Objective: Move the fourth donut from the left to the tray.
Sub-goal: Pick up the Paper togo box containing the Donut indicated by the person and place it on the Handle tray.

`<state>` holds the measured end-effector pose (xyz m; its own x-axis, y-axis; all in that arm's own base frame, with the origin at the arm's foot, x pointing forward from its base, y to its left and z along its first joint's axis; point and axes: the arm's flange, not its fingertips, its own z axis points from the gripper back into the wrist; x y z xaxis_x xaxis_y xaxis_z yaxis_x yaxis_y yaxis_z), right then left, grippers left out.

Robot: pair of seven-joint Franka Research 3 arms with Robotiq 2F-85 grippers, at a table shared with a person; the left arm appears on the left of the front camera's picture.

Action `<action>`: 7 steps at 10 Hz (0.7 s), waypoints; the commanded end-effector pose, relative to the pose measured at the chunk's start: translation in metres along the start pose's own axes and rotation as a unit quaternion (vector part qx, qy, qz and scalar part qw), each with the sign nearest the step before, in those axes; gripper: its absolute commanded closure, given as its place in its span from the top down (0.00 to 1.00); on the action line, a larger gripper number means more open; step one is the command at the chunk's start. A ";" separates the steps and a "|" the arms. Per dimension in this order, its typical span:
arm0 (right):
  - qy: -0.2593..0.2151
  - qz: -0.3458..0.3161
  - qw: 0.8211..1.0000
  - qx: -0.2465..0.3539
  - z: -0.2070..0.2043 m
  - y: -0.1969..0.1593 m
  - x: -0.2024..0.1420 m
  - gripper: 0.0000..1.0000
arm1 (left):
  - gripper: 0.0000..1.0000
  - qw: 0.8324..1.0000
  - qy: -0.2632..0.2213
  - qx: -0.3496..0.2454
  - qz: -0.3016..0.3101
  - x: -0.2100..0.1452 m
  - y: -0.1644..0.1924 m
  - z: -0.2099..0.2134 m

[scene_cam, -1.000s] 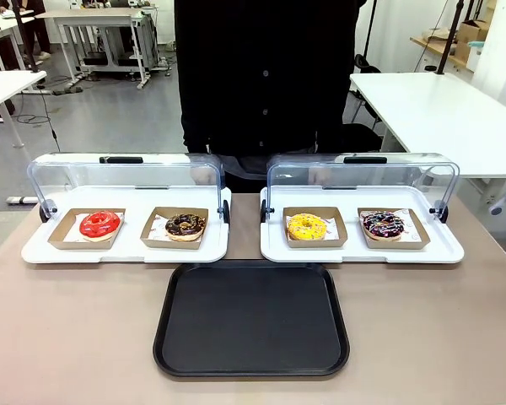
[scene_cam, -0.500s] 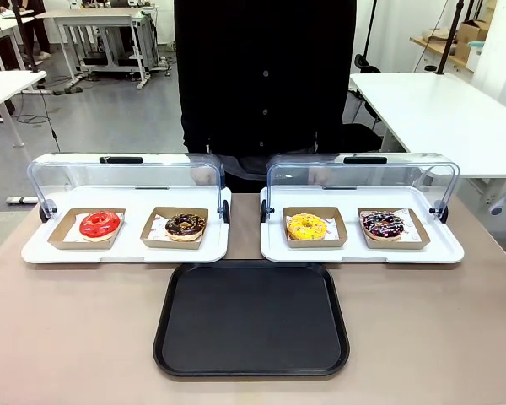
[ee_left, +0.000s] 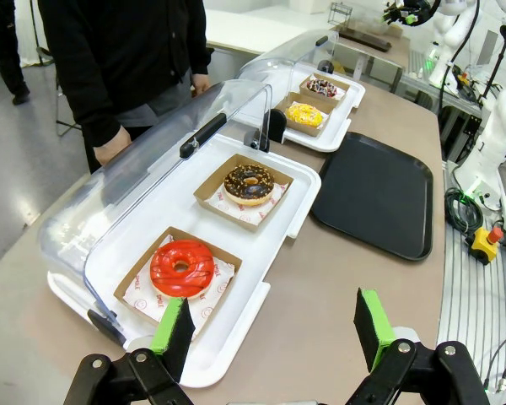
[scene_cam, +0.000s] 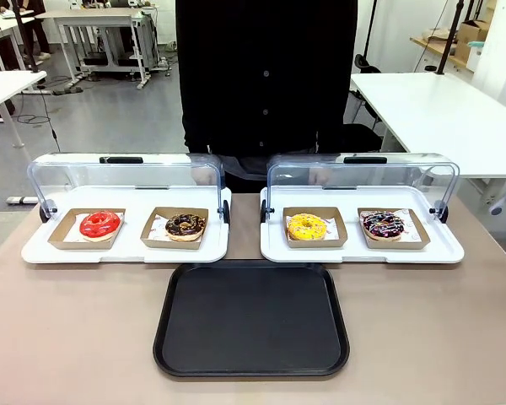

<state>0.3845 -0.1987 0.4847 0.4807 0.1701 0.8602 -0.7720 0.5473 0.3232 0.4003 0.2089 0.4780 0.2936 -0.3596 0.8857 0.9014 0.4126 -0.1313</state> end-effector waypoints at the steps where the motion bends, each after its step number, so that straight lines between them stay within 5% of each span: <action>1: -0.015 0.013 1.000 0.001 -0.001 -0.002 0.003 1.00 | 1.00 1.000 -0.008 -0.003 -0.004 0.001 0.000 0.000; 7: -0.015 0.013 1.000 0.001 -0.001 -0.002 0.003 1.00 | 1.00 1.000 -0.008 -0.003 -0.004 0.001 0.000 0.000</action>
<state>0.3845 -0.1987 0.4847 0.4806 0.1702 0.8603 -0.7721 0.5473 0.3230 0.4003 0.2089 0.4780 0.2936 -0.3596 0.8857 0.9014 0.4126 -0.1313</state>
